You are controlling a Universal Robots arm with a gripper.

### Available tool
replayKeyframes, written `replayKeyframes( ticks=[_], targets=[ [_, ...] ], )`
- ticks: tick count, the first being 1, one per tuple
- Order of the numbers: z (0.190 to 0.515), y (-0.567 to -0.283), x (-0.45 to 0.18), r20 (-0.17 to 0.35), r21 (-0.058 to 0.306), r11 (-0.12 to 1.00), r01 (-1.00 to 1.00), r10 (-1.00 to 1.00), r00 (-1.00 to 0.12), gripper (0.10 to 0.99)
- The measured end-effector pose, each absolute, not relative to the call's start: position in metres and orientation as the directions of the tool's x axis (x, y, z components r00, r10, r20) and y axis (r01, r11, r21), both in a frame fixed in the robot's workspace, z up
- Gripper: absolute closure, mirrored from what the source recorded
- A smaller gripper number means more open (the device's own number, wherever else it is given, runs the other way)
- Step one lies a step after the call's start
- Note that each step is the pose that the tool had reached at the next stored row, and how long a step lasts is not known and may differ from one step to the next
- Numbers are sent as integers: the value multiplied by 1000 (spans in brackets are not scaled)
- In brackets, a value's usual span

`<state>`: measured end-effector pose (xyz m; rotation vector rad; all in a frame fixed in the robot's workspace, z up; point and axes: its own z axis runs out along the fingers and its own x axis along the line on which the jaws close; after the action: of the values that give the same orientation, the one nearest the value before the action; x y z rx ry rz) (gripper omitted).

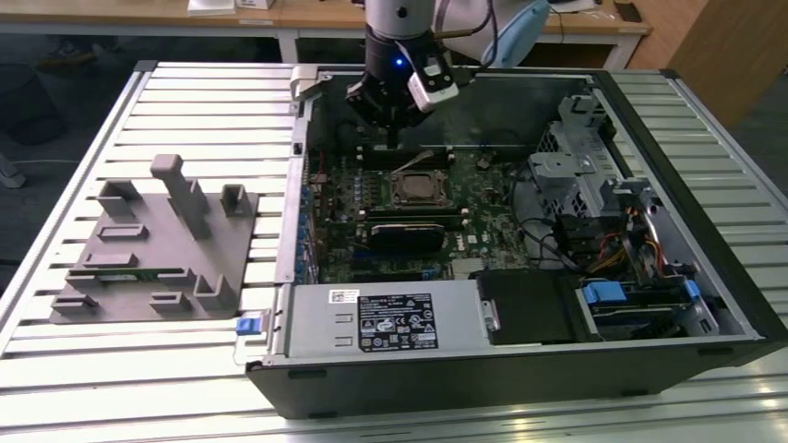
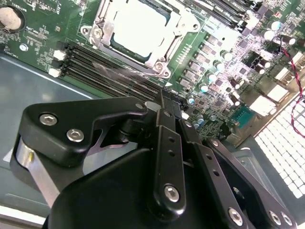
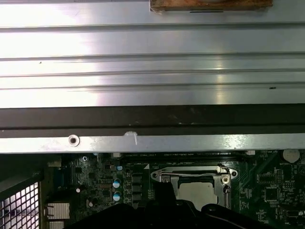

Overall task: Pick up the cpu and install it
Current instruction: 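Install the first cpu locking lever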

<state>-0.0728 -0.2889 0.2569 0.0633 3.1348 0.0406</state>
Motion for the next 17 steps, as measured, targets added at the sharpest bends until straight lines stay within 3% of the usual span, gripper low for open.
replayKeyframes(
  ticks=[17],
  targets=[
    [256, -289, -62, -5, 26, 999, 40, 41, -999, 980]
  ],
)
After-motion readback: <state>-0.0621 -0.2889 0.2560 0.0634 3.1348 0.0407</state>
